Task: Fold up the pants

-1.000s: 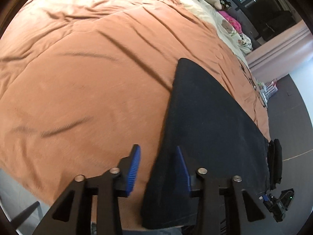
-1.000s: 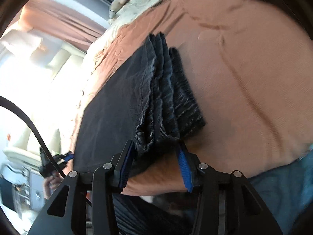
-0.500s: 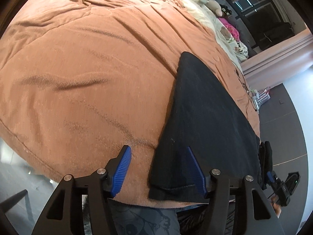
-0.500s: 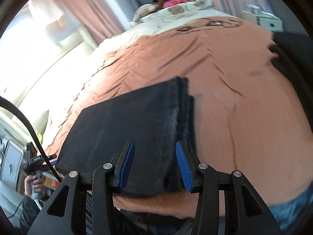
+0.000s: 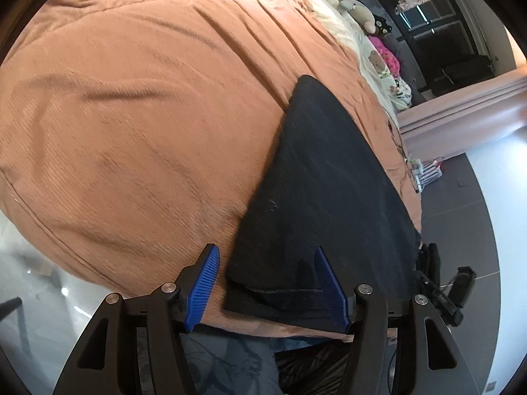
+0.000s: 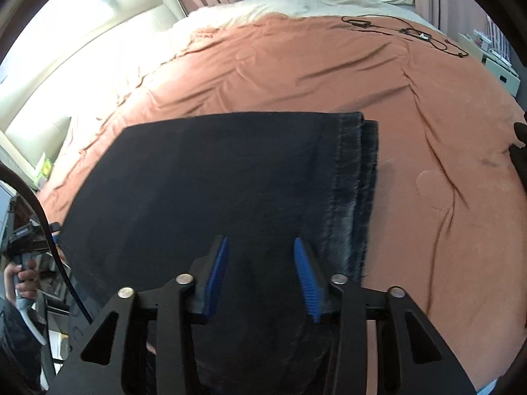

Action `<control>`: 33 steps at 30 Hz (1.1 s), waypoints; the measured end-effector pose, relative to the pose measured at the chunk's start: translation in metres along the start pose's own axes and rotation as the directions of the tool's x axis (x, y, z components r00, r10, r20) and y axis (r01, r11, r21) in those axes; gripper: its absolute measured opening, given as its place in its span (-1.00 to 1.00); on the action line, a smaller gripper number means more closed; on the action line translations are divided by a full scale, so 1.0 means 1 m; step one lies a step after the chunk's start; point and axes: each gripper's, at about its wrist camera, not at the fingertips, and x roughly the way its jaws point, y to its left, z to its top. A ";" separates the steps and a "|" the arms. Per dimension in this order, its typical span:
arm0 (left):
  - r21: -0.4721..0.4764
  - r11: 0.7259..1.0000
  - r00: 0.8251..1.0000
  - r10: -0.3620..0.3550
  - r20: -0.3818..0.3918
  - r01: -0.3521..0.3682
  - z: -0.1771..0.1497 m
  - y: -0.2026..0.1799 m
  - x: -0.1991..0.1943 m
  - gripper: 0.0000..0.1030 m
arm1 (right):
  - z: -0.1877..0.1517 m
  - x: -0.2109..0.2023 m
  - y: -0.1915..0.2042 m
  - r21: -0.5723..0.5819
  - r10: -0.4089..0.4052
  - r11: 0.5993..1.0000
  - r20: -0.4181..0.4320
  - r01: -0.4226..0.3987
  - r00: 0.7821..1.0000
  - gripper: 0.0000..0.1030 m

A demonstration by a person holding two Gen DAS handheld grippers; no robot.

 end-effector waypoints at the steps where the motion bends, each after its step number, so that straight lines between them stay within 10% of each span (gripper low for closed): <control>1: 0.007 1.000 1.000 -0.003 0.004 0.003 0.000 -0.003 0.001 0.21 | 0.002 0.004 -0.002 -0.004 -0.009 1.000 -0.007 0.009 1.000 -0.45; 10: -0.043 0.999 0.999 -0.009 0.038 0.011 -0.003 0.001 0.001 0.20 | 0.001 0.012 -0.002 -0.040 -0.148 0.988 -0.009 0.147 0.989 -0.73; 27: -0.115 0.985 0.989 -0.117 0.088 0.127 -0.013 0.013 -0.007 0.20 | 0.003 -0.010 0.098 -0.086 0.064 0.995 0.045 -0.060 0.997 -0.66; 33: -0.091 0.975 0.975 -0.193 0.107 0.203 -0.018 0.007 -0.025 -0.26 | 0.000 0.018 0.136 -0.058 0.113 0.992 -0.001 -0.113 0.994 -0.66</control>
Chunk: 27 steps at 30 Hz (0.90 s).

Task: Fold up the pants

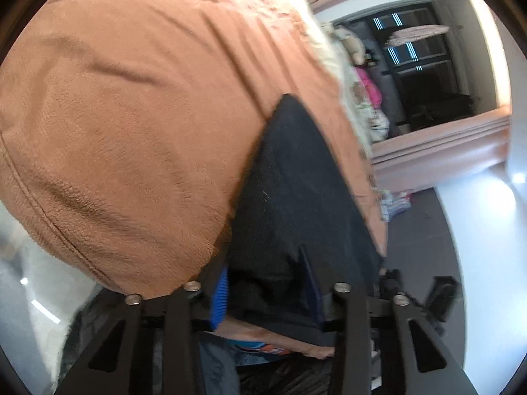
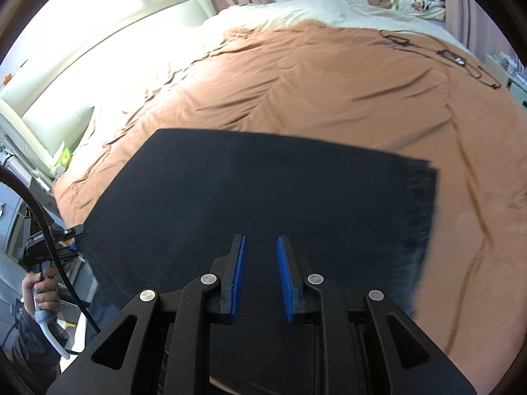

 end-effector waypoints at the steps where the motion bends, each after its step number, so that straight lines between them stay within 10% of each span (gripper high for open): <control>1: 0.008 1.000 1.000 -0.018 0.003 0.018 0.000 -0.003 -0.003 -0.26 | -0.001 0.003 0.004 0.002 0.009 1.000 -0.003 -0.009 1.000 -0.66; 27: -0.008 0.996 0.993 0.087 0.081 -0.086 -0.019 0.000 0.014 -0.04 | -0.005 0.099 0.075 0.025 -0.065 0.997 -0.085 0.067 0.994 -0.66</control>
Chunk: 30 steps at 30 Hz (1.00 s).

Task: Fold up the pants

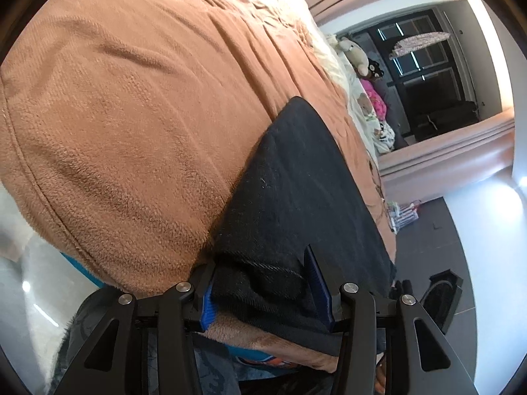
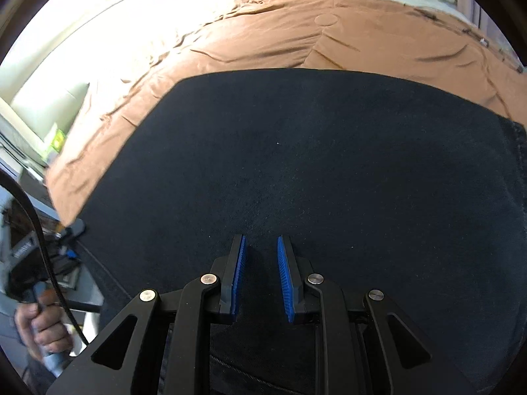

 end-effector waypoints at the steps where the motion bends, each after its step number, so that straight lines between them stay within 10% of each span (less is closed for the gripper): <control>1: 0.002 1.000 1.000 0.008 0.005 -0.008 0.000 -0.003 0.001 -0.04 | -0.002 0.000 0.004 -0.005 -0.003 1.000 -0.002 0.003 1.000 -0.66; 14: -0.013 0.999 0.999 0.046 0.011 -0.046 0.000 0.001 0.001 -0.54 | -0.033 -0.005 0.039 -0.036 -0.019 0.999 -0.087 0.016 0.996 -0.67; 30: -0.061 0.995 0.996 0.082 0.024 -0.080 0.001 0.000 0.004 -0.56 | 0.045 0.039 0.007 0.009 -0.075 0.997 -0.055 0.076 0.996 -0.70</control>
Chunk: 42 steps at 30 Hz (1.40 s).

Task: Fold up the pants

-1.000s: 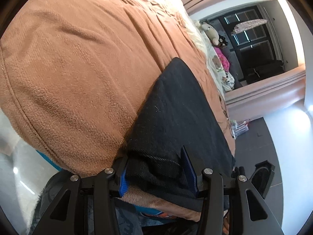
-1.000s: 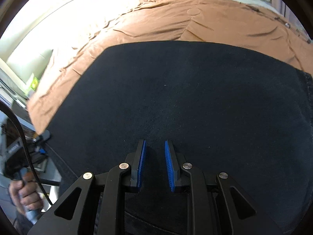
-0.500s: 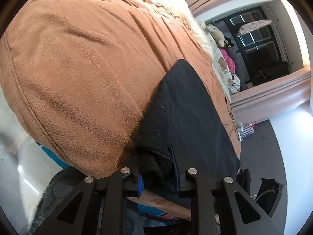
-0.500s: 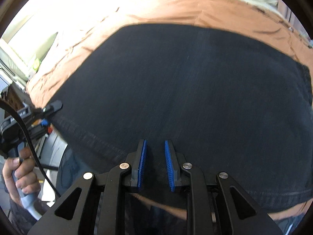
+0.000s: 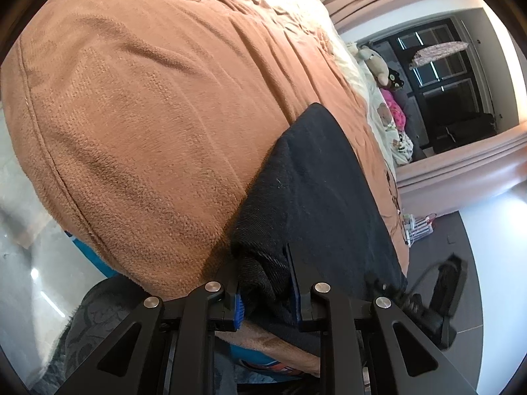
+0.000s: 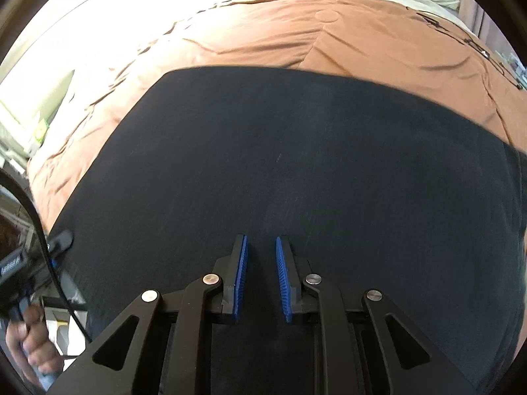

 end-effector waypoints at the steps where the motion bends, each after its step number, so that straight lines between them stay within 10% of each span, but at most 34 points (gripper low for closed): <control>1: -0.003 1.000 1.000 0.003 0.000 -0.003 0.000 0.000 0.000 -0.55 | 0.006 0.003 -0.003 0.007 0.002 1.000 -0.001 -0.002 1.000 -0.70; 25: -0.057 0.998 0.998 0.044 0.043 -0.041 0.007 -0.007 0.012 -0.49 | 0.085 0.045 -0.069 0.170 0.041 0.984 0.093 -0.057 0.995 -0.76; 42: 0.122 0.992 0.995 -0.021 0.102 0.009 0.006 -0.070 -0.020 -0.68 | 0.024 0.004 -0.048 0.118 0.117 0.985 0.056 -0.123 0.992 -0.75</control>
